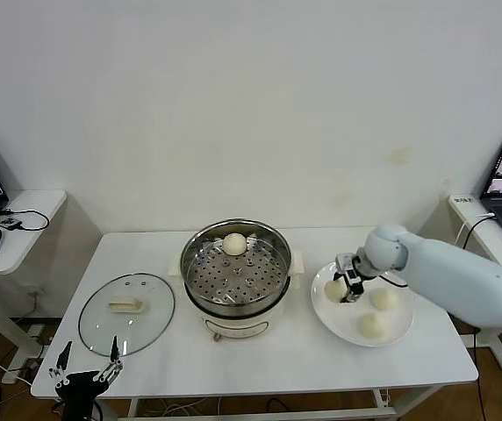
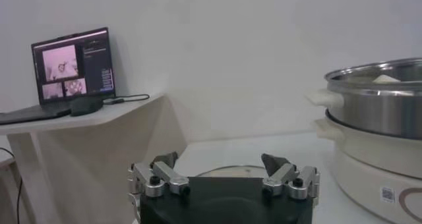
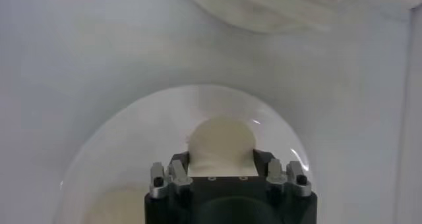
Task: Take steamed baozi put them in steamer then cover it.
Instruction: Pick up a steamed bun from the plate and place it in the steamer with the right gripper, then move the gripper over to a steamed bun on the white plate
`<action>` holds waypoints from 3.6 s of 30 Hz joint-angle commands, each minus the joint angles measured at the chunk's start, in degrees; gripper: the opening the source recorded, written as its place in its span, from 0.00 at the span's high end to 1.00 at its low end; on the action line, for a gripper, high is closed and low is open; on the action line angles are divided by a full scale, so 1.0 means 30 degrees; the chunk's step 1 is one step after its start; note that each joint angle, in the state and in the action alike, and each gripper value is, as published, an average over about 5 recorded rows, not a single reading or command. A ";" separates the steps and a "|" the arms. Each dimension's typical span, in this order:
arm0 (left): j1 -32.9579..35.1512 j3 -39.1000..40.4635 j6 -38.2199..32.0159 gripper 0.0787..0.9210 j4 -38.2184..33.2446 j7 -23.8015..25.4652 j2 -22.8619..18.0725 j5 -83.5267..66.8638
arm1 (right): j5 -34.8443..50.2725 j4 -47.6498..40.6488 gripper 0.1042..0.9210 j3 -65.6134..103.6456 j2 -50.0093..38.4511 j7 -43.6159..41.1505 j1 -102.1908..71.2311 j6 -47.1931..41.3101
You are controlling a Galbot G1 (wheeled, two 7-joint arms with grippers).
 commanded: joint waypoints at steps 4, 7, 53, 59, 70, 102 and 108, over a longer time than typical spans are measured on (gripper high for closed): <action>0.0046 0.0134 0.0044 0.12 -0.0282 0.0021 0.0080 0.0014 | 0.4216 0.2129 0.36 -0.2794 -0.0148 -0.0178 0.8154 -0.1107; 0.0063 0.0108 0.0044 0.12 -0.0401 0.0032 0.0154 -0.0041 | 0.5754 0.2343 0.36 -0.3088 0.0922 0.0140 0.9358 -0.1777; 0.0125 -0.0705 -0.0155 0.12 -0.0791 -0.0024 -0.0025 -0.0456 | 0.7086 -0.5312 0.34 -0.3094 1.3877 0.4231 0.2718 -0.4760; 0.0133 -0.0712 -0.0151 0.12 -0.0838 -0.0028 -0.0032 -0.0456 | 0.6825 -0.5090 0.33 -0.3067 1.3774 0.3673 0.2900 -0.4811; 0.0037 -0.0682 -0.0191 0.12 -0.0720 -0.0033 -0.0063 -0.0458 | 0.6116 -0.1134 0.12 -0.3119 0.9510 -0.0252 0.6126 -0.3451; 0.0220 -0.0374 -0.0234 0.12 -0.0043 -0.0042 0.0026 0.0250 | -0.2261 0.5890 0.12 0.0284 -0.6654 -0.3343 -0.0293 0.1141; 0.0366 -0.0644 -0.0228 0.12 0.0006 -0.0039 0.0006 0.0217 | -0.3715 0.4593 0.12 0.2727 -0.6153 -0.2909 -0.4244 0.1502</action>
